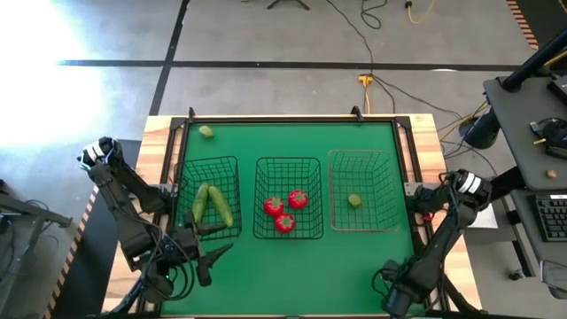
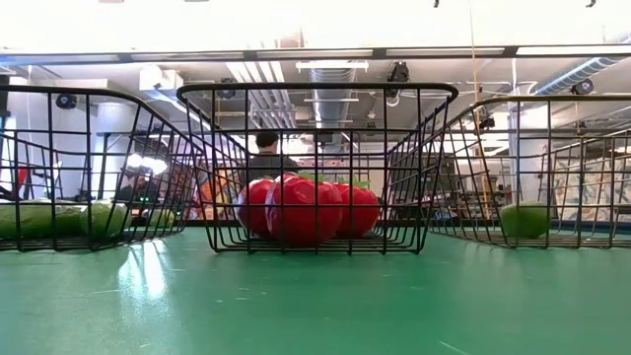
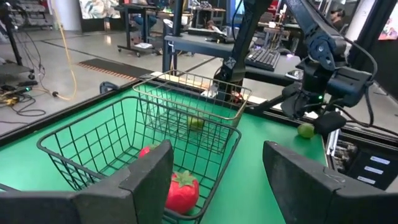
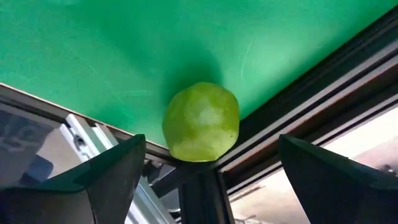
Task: Sort produce into baskets
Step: Put the bottom lime into the gold wire basket
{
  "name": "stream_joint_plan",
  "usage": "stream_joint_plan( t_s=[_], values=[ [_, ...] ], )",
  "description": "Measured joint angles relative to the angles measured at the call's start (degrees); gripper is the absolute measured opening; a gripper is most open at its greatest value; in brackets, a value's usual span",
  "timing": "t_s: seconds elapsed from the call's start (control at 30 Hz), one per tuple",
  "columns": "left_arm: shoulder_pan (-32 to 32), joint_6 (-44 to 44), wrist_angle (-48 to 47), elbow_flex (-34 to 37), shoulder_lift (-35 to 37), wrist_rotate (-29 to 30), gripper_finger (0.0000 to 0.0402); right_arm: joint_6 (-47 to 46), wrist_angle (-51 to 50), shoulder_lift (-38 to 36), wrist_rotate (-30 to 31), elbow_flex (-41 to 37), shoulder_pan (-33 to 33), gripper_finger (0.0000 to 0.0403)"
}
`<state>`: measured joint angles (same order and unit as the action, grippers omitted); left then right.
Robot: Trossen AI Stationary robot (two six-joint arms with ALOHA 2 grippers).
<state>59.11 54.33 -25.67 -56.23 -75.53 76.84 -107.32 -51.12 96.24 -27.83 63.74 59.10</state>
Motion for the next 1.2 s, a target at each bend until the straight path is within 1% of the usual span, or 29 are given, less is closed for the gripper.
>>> stream_joint_plan(
  t_s=[0.2, 0.47, 0.63, 0.93, 1.1, 1.2],
  values=[
    [0.02, -0.46, -0.04, 0.00, 0.00, -1.03, 0.0231, -0.32, 3.75, 3.33, -0.64, 0.42, -0.23, 0.0356],
    [0.02, -2.81, -0.17, 0.00, 0.04, -1.03, 0.0231, 0.34, 7.99, 8.49, -4.66, 0.57, -0.16, 0.0350],
    [0.02, -3.04, -0.16, 0.00, 0.28, -1.00, 0.0231, 1.24, 8.20, 9.22, -5.44, 0.63, -0.23, 0.0311],
    [0.02, -3.06, -0.18, 0.00, 0.31, -0.83, 0.0231, 2.07, 7.15, 7.68, -4.53, 0.48, -0.39, 0.0200],
    [0.02, -3.07, -0.18, 0.00, 0.31, -0.81, 0.0231, 5.03, 4.17, 5.90, -1.63, 3.12, -1.58, 0.0196],
    [0.02, -3.06, -0.20, 0.00, 0.31, -0.81, 0.0231, 8.50, 1.13, 3.77, 2.72, 6.33, -3.20, 0.0196]
  ],
)
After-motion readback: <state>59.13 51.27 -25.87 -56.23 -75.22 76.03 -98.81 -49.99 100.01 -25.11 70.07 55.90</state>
